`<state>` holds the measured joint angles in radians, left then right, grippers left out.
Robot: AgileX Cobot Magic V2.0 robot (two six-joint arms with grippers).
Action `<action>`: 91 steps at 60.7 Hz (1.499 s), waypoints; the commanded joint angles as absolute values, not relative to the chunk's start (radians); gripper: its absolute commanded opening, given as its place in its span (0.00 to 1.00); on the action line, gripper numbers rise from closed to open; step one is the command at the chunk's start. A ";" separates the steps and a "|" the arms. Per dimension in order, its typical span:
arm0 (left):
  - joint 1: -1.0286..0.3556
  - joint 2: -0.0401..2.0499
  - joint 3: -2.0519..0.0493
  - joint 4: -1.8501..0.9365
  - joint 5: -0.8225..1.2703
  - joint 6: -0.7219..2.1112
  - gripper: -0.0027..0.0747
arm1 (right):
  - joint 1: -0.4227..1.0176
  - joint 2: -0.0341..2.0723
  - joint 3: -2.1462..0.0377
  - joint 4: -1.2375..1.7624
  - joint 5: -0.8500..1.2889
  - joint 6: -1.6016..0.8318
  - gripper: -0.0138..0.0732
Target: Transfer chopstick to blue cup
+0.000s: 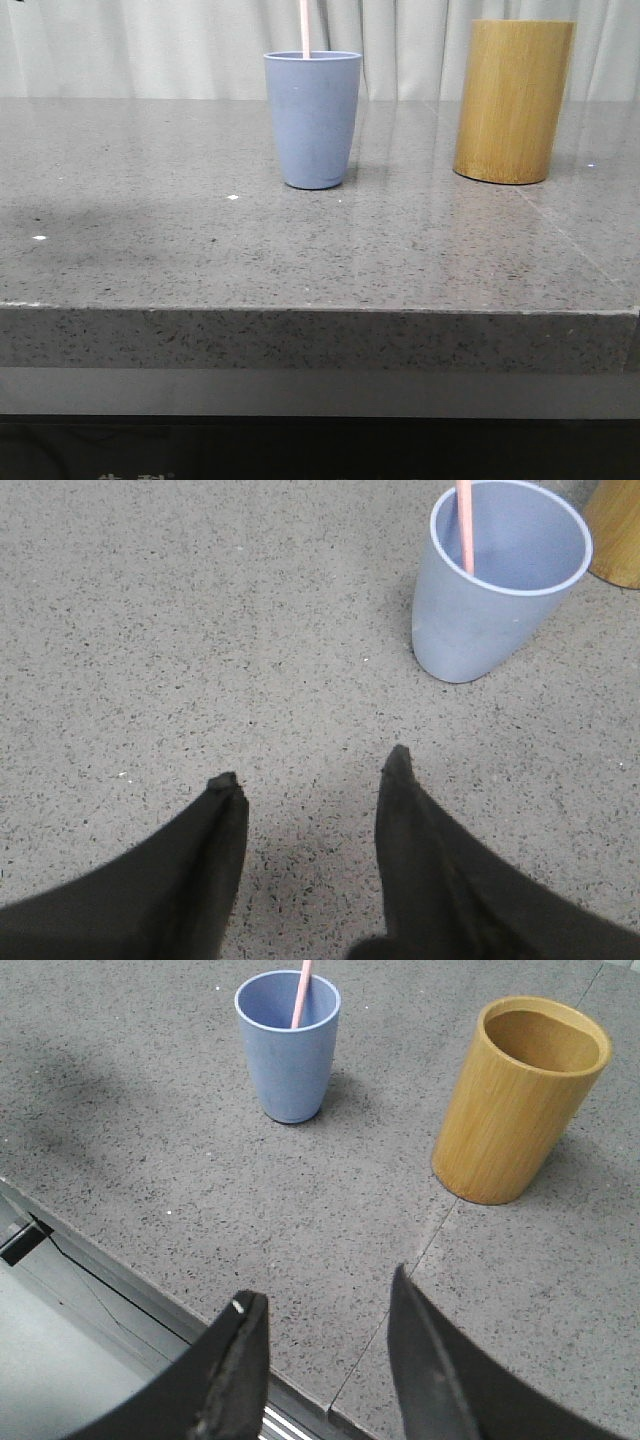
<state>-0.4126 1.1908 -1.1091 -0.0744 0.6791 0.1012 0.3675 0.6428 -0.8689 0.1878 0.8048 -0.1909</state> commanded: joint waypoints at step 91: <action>-0.184 0.741 -0.661 0.115 0.229 0.088 0.01 | 0.360 0.640 -0.891 0.195 0.763 -0.191 0.02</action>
